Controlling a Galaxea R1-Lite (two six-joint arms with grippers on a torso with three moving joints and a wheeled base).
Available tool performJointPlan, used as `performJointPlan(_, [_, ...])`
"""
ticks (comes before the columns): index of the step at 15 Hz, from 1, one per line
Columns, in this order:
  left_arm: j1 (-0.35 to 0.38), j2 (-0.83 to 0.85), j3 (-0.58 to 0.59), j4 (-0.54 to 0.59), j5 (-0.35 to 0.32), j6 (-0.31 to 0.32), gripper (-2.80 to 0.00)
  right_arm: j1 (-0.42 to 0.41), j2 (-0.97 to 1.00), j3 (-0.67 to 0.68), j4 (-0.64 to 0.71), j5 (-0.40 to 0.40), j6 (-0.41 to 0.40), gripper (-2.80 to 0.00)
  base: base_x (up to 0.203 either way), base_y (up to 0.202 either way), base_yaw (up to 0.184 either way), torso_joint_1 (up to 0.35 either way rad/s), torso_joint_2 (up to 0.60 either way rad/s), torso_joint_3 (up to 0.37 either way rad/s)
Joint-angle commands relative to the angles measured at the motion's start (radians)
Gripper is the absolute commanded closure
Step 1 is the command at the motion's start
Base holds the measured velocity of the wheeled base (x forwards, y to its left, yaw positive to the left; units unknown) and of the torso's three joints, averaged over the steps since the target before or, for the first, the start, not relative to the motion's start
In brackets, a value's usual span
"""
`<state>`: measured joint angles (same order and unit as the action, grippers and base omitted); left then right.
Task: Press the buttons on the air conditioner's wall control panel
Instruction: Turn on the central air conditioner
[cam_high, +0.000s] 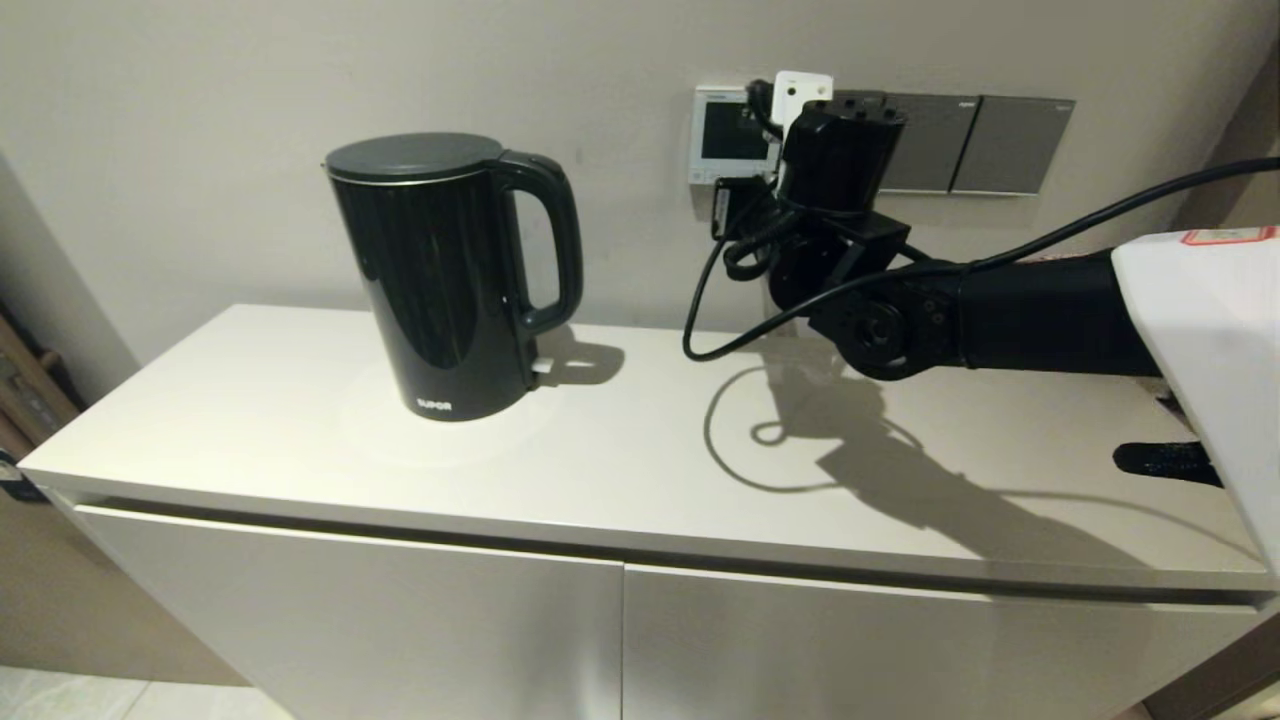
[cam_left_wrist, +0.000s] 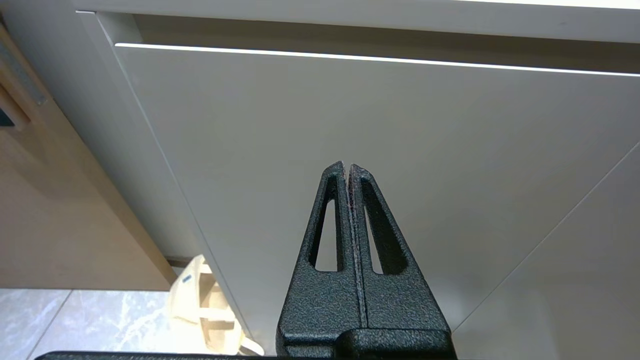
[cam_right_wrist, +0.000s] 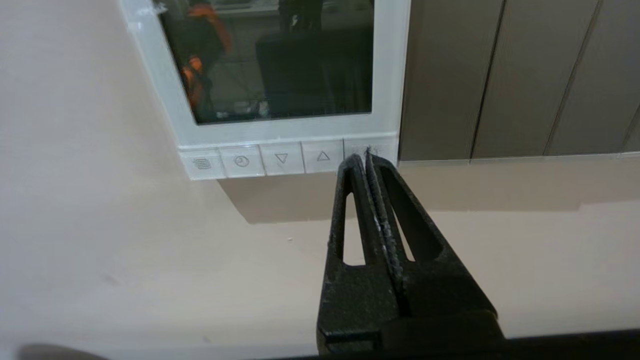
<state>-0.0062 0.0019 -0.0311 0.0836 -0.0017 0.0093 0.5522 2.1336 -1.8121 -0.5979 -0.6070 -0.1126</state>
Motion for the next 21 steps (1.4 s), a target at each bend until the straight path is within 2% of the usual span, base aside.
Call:
performJointPlan(1, [0.0, 0.0, 0.0, 0.001, 0.0, 0.0, 0.0, -0.008, 0.023, -0.004, -0.003, -0.003, -0.001, 0.0, 0.0, 0.0, 0.0, 0.0, 0.0, 0.0])
performJointPlan(6, [0.0, 0.0, 0.0, 0.001, 0.0, 0.0, 0.0, -0.009, 0.037, -0.032, -0.002, 0.0, -0.002, 0.0, 0.0, 0.0, 0.0, 0.0, 0.0, 0.0])
performJointPlan(21, [0.0, 0.0, 0.0, 0.001, -0.001, 0.0, 0.0, 0.003, -0.008, 0.019, -0.011, -0.004, -0.004, 0.0, 0.0, 0.0, 0.0, 0.0, 0.0, 0.0])
